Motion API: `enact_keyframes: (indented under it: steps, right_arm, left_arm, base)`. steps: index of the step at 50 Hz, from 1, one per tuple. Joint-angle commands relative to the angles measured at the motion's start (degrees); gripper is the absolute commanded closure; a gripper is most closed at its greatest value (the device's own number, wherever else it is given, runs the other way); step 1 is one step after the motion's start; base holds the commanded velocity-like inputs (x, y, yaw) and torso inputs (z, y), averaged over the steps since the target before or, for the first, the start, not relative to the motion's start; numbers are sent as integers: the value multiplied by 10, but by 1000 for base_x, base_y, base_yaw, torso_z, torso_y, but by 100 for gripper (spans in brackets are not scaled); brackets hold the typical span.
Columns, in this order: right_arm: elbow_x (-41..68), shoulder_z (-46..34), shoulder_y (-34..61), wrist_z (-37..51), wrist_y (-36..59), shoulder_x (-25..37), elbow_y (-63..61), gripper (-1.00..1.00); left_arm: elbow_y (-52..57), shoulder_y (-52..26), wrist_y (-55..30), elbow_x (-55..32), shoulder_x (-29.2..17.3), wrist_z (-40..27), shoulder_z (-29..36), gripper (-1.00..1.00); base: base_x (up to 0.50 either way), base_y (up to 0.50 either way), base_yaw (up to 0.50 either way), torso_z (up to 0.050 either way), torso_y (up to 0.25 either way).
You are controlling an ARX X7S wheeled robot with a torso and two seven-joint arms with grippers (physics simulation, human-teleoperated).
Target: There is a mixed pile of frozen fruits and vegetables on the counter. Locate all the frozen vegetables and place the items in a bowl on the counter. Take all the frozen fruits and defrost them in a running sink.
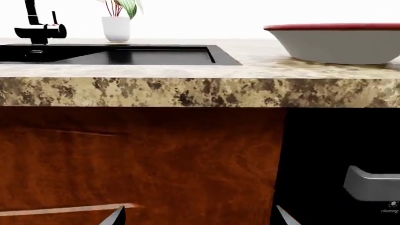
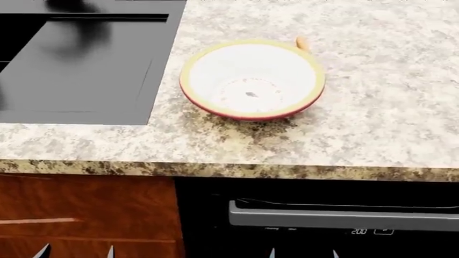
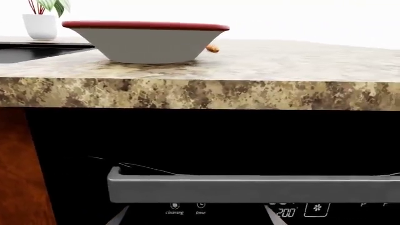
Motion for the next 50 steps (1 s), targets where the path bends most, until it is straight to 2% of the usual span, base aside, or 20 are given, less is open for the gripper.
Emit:
enact_keyframes:
  steps: [1, 40, 45, 47, 48, 50]
  right_arm:
    - [7, -8, 1, 4, -6, 5, -1, -100]
    - [14, -27, 5, 33, 23, 20, -14, -100]
    - [23, -19, 21, 39, 74, 33, -62, -100]
    - [28, -9, 28, 47, 108, 44, -113, -100]
    - [32, -5, 35, 50, 135, 50, -140, -100]
    - [38, -2, 45, 53, 169, 56, -172, -100]
  left_arm:
    - [2, -2, 4, -16, -7, 2, 6, -100]
    - [7, -1, 8, -50, -23, -5, 19, -100]
    - [53, -11, -52, -64, -35, -11, 20, -100]
    - [112, -16, -79, -17, -51, -32, 40, -100]
    - [141, -19, -121, -48, -50, -29, 31, -100]
    - [176, -23, -153, -77, -52, -25, 25, -100]
  base:
    - [0, 0, 0, 50, 0]
    - [0, 0, 0, 47, 0]
    - [0, 0, 0, 0, 0]
    - [0, 0, 0, 0, 0]
    - [0, 0, 0, 0, 0]
    - [0, 0, 0, 0, 0]
